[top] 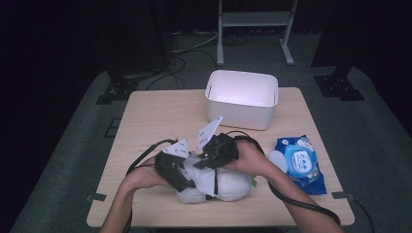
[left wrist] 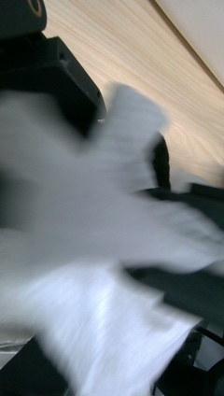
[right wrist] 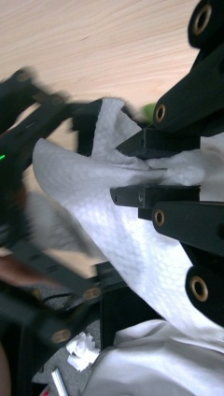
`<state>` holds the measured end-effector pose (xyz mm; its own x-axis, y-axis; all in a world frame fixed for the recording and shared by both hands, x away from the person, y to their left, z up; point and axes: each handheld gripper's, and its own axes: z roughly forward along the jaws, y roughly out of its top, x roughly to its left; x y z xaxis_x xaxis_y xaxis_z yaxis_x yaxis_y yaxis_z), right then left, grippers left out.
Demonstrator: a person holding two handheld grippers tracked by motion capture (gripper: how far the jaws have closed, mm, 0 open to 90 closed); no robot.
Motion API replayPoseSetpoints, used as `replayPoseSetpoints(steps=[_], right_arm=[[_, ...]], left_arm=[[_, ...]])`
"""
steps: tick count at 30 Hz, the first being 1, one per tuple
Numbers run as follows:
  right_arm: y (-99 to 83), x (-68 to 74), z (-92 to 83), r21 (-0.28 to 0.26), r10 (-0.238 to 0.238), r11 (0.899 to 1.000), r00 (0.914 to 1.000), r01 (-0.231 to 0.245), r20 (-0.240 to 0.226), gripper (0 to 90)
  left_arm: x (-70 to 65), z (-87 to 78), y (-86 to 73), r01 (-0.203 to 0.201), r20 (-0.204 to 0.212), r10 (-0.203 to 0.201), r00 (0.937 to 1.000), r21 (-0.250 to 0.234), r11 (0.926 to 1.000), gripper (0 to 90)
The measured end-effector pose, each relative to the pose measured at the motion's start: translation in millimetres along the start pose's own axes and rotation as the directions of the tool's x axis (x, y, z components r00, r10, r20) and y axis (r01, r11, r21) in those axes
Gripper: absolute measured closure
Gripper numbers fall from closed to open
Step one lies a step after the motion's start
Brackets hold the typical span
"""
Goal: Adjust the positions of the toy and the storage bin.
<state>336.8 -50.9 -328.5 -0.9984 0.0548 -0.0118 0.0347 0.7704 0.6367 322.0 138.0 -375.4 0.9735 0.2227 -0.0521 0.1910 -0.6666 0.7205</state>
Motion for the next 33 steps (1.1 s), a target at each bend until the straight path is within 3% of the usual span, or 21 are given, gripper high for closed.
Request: replayPoseSetpoints(steps=[5, 9, 11, 14, 17, 26, 33], right_arm=[[-33.4, -11.3, -15.4, 0.050, 0.072, 0.996, 0.9958, -0.075, 0.056, 78.5], [-54.1, -16.5, -27.9, 0.013, 0.137, 0.990, 0.9897, -0.138, 0.041, 78.3], [-58.1, -14.4, -28.6, 0.002, 0.137, 0.990, 0.9897, -0.138, 0.040, 78.4], [-60.4, -10.2, -25.9, -0.007, 0.133, 0.991, 0.9908, -0.133, 0.027, 78.3], [-59.8, -5.4, -24.9, -0.009, 0.126, 0.992, 0.9918, -0.126, 0.019, 78.3], [-59.4, 5.3, -21.3, -0.016, 0.102, 0.995, 0.9948, -0.102, -0.009, 78.4], [-35.8, 8.3, -9.4, -0.023, 0.053, 0.998, 0.9982, -0.053, -0.027, 78.5]], left_arm=[[-1.0, 0.5, 1.5, 0.000, -0.005, 0.000, 1.0000, 0.004, 1.0000, 1.8], [-1.4, -2.0, 6.9, -0.017, -0.005, 0.016, 0.9999, -0.017, 0.9997, 1.8], [-2.0, -7.0, 11.9, -0.013, -0.007, 0.012, 0.9999, -0.023, 0.9996, 1.8], [-3.2, -16.5, 13.6, -0.025, -0.041, 0.024, 0.9989, -0.020, 0.9995, 1.8], [-0.3, -24.3, 9.3, -0.005, -0.061, 0.003, 0.9981, -0.026, 0.9996, 1.8], [1.3, -13.4, 2.9, 0.019, 0.017, -0.019, 0.9997, 0.020, 0.9996, 0.0], [-1.5, -10.7, 1.4, 0.008, 0.043, -0.009, 0.9990, 0.038, 0.9993, 0.0]])
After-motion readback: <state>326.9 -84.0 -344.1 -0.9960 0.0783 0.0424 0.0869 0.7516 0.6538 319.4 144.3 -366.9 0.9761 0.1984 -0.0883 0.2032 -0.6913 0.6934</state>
